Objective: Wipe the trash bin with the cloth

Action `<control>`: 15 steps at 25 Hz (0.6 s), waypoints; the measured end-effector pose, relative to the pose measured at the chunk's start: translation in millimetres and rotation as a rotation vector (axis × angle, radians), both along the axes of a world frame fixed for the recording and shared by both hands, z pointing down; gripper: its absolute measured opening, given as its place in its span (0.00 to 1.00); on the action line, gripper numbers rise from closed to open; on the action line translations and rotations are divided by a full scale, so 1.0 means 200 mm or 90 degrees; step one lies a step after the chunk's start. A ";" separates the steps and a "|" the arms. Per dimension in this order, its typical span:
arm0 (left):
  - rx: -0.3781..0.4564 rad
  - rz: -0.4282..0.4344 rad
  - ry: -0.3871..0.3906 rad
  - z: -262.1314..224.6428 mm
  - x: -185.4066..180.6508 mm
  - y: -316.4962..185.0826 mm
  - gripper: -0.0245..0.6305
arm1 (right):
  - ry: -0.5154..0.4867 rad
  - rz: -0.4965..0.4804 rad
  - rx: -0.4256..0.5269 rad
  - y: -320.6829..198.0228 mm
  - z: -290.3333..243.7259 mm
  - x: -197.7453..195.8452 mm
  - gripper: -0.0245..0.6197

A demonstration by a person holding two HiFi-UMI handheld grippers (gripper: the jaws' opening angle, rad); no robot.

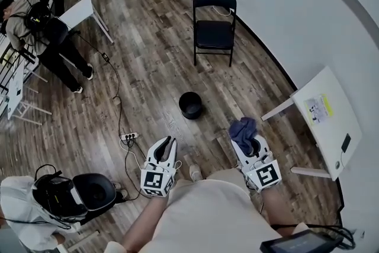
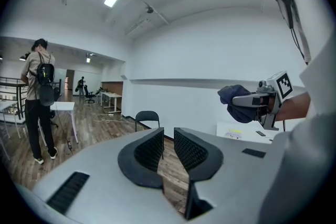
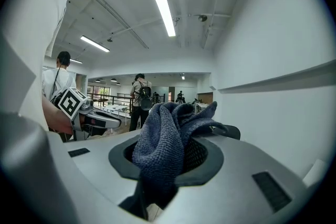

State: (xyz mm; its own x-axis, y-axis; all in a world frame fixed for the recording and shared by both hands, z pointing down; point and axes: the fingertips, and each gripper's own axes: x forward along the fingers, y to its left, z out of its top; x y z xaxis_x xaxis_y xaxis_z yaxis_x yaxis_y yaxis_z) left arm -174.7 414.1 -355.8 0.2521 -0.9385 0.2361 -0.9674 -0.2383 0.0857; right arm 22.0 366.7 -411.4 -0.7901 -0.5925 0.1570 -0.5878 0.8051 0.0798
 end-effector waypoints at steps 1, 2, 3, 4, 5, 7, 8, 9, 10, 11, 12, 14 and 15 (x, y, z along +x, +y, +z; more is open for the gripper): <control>0.001 -0.001 -0.003 0.00 0.00 0.01 0.15 | -0.001 -0.001 -0.005 0.01 0.01 0.00 0.22; 0.002 -0.003 -0.004 -0.01 -0.01 0.01 0.15 | -0.002 -0.002 -0.008 0.01 0.02 -0.01 0.22; 0.003 -0.005 -0.005 -0.02 -0.02 0.02 0.15 | -0.003 -0.003 -0.009 0.02 0.02 -0.01 0.22; 0.003 -0.007 -0.005 -0.02 -0.04 0.02 0.15 | -0.004 -0.004 -0.009 0.02 0.02 -0.02 0.22; 0.003 -0.009 -0.005 -0.02 -0.05 0.02 0.15 | -0.005 -0.004 -0.007 0.02 0.02 -0.03 0.22; 0.001 -0.009 -0.007 -0.02 -0.08 0.02 0.15 | -0.005 0.000 -0.001 0.01 0.01 -0.04 0.22; 0.000 -0.008 -0.009 -0.01 -0.09 0.02 0.15 | -0.003 0.006 0.003 0.01 0.01 -0.05 0.22; 0.000 -0.005 -0.010 -0.01 -0.09 0.03 0.15 | 0.000 0.013 0.006 0.01 0.02 -0.05 0.22; 0.000 -0.003 -0.011 -0.01 -0.10 0.03 0.15 | 0.003 0.020 0.008 0.02 0.01 -0.06 0.21; -0.001 -0.001 -0.012 -0.02 -0.11 0.04 0.15 | 0.003 0.024 0.007 0.02 0.01 -0.07 0.21; -0.001 0.000 -0.011 -0.02 -0.12 0.05 0.15 | 0.002 0.026 0.006 0.04 0.00 -0.09 0.21; -0.001 0.002 -0.008 -0.05 -0.15 0.07 0.15 | 0.000 0.027 0.007 0.07 -0.03 -0.14 0.20; 0.000 0.003 -0.006 -0.07 -0.18 0.09 0.15 | -0.001 0.027 0.008 0.09 -0.05 -0.17 0.20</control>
State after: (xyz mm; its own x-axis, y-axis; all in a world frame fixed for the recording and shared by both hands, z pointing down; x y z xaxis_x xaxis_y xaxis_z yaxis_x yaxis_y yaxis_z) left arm -210.0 431.1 -369.3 0.2540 -0.9373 0.2388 -0.9671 -0.2425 0.0769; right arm -11.3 383.9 -421.3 -0.7642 -0.6276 0.1488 -0.6218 0.7781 0.0889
